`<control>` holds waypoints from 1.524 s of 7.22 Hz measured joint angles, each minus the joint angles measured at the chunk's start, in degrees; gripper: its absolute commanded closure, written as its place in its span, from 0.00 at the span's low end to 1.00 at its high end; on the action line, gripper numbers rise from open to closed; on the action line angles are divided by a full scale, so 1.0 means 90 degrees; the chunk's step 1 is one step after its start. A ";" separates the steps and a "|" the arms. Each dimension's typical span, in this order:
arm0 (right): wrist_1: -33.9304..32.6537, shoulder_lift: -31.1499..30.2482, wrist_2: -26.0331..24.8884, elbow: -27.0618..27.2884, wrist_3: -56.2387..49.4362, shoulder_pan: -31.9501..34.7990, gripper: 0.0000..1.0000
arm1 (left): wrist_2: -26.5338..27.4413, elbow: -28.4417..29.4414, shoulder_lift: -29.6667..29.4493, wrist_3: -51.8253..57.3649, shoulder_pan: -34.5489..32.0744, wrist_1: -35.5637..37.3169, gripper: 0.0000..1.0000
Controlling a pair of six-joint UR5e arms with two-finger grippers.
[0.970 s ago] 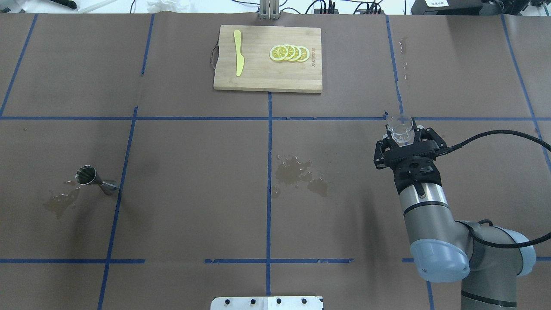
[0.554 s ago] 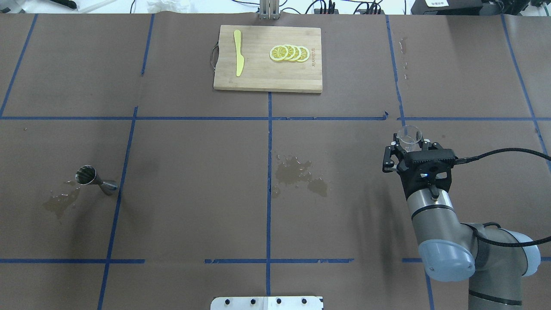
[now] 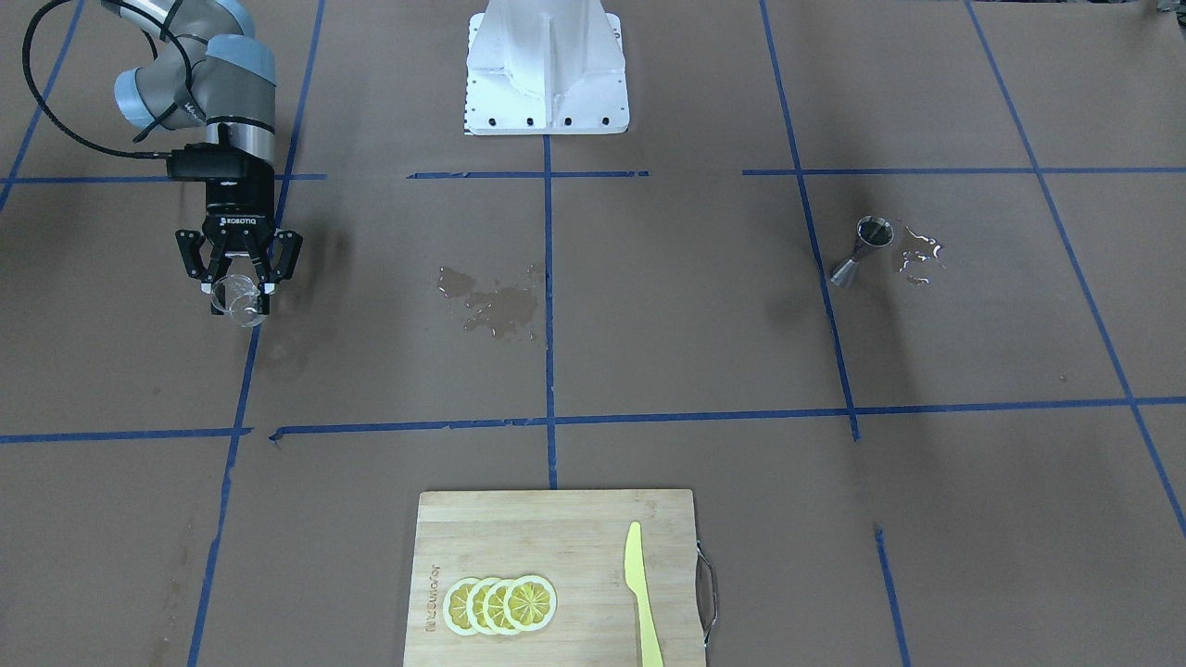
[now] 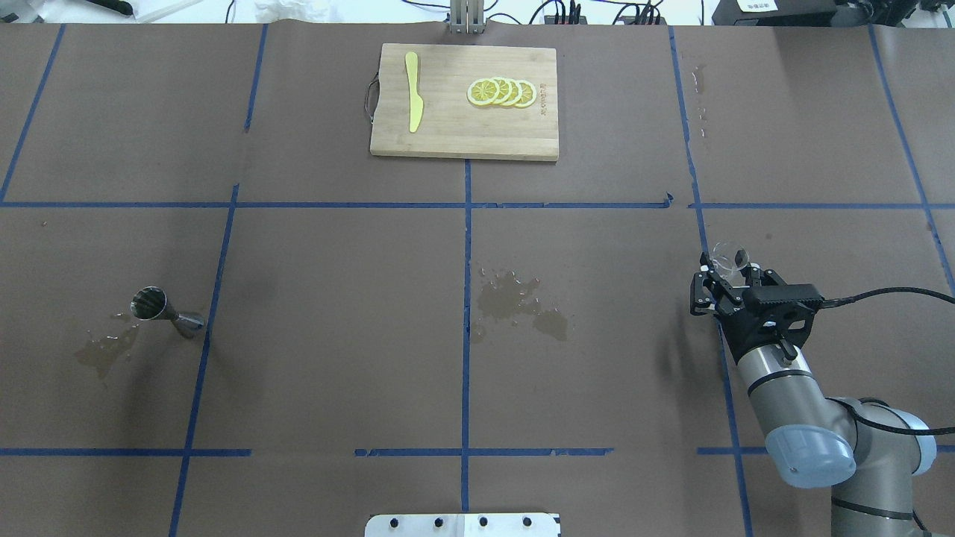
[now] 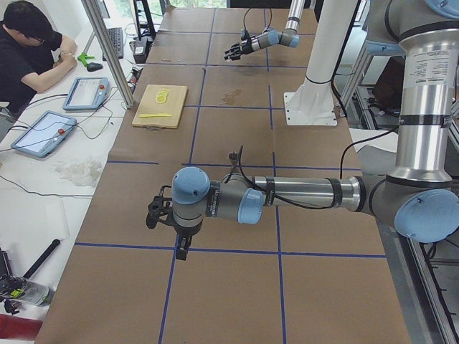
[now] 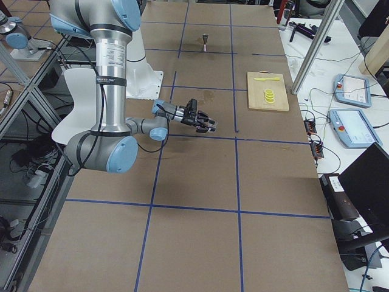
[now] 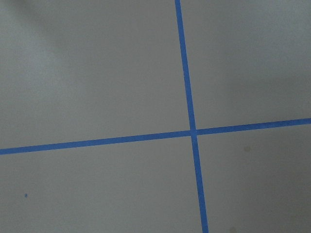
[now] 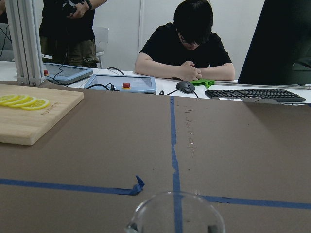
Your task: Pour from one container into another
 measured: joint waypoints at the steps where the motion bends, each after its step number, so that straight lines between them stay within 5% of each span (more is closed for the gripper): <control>1: 0.0086 -0.0002 -0.0010 -0.0104 0.0040 -0.0024 1.00 | -0.0004 -0.0004 -0.0006 0.0000 0.0000 0.0000 0.00; 3: 0.0137 -0.0008 -0.0037 -0.0340 0.0206 -0.0106 0.99 | -0.0010 -0.0007 -0.0014 0.0000 0.0000 0.0000 0.00; 9: 0.0256 -0.0046 -0.0117 -0.0581 0.0435 -0.0256 0.70 | -0.0017 0.0021 -0.0084 0.0000 0.0000 0.0000 0.00; 11: 0.0430 -0.0104 -0.0119 -0.0627 0.0437 -0.0260 0.40 | -0.0017 0.0025 -0.0096 0.0000 0.0000 0.0000 0.00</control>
